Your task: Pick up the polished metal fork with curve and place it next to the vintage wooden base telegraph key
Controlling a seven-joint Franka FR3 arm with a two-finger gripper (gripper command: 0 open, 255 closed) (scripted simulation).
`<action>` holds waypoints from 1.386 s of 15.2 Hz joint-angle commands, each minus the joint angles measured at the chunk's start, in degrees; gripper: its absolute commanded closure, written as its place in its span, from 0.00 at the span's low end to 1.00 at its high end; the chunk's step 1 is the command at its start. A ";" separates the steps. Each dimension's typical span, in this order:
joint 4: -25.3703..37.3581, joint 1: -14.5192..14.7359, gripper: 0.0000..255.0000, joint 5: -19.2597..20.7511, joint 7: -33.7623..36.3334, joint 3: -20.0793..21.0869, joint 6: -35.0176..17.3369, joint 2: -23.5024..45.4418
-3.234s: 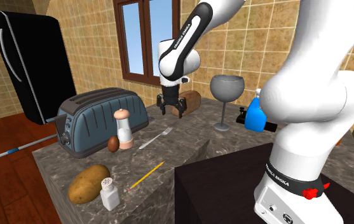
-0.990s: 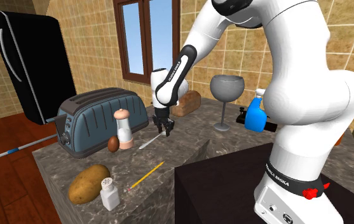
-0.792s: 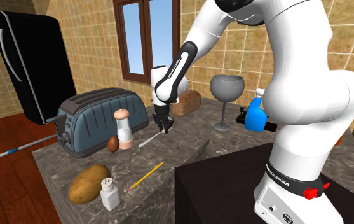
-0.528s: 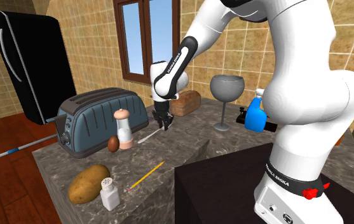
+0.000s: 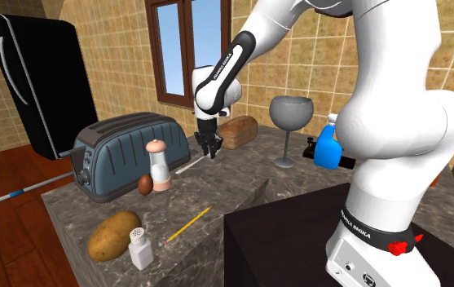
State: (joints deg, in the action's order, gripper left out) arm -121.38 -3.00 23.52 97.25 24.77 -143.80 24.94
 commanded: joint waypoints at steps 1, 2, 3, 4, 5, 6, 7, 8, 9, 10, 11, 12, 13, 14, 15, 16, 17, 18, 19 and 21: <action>-0.15 -0.52 1.00 -1.07 -0.75 0.74 1.10 -1.37; -0.17 -0.76 1.00 -1.58 -1.13 1.06 1.64 -1.99; -0.17 -0.99 1.00 -2.09 -1.50 1.38 2.19 -2.61; -0.17 -1.22 1.00 -2.60 -1.87 1.69 2.74 -3.23; -0.14 -1.44 1.00 -3.11 -2.25 1.99 3.30 -3.84; -0.11 -1.65 1.00 -3.62 -2.62 2.28 3.86 -4.44; -0.06 -1.86 1.00 -4.13 -2.99 2.56 4.43 -5.04; 0.01 -2.06 1.00 -4.63 -3.36 2.83 5.00 -5.63; 0.08 -2.25 1.00 -5.14 -3.73 3.09 5.58 -6.22; 0.17 -2.44 1.00 -5.63 -4.09 3.34 6.16 -6.80; 0.28 -2.61 1.00 -6.13 -4.45 3.58 6.75 -7.38; 0.39 -2.78 1.00 -6.62 -4.81 3.81 7.34 -7.94; 0.52 -2.95 1.00 -7.10 -5.17 4.03 7.94 -8.50; 0.67 -3.10 1.00 -7.58 -5.52 4.24 8.55 -9.06; 0.83 -3.25 1.00 -8.05 -5.86 4.43 9.16 -9.60; 1.00 -3.39 1.00 -8.51 -6.21 4.62 9.77 -10.14; 1.01 -3.40 1.00 -8.57 -6.24 4.63 9.83 -10.20; -1.20 -4.53 1.00 -9.53 -7.68 4.67 8.95 -11.90; -3.35 -5.63 1.00 -10.54 -9.20 4.68 8.11 -13.58; -7.46 -7.67 1.00 -12.69 -12.48 4.52 6.57 -16.91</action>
State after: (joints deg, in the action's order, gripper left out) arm -126.99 -9.52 12.02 86.70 29.39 -136.68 9.75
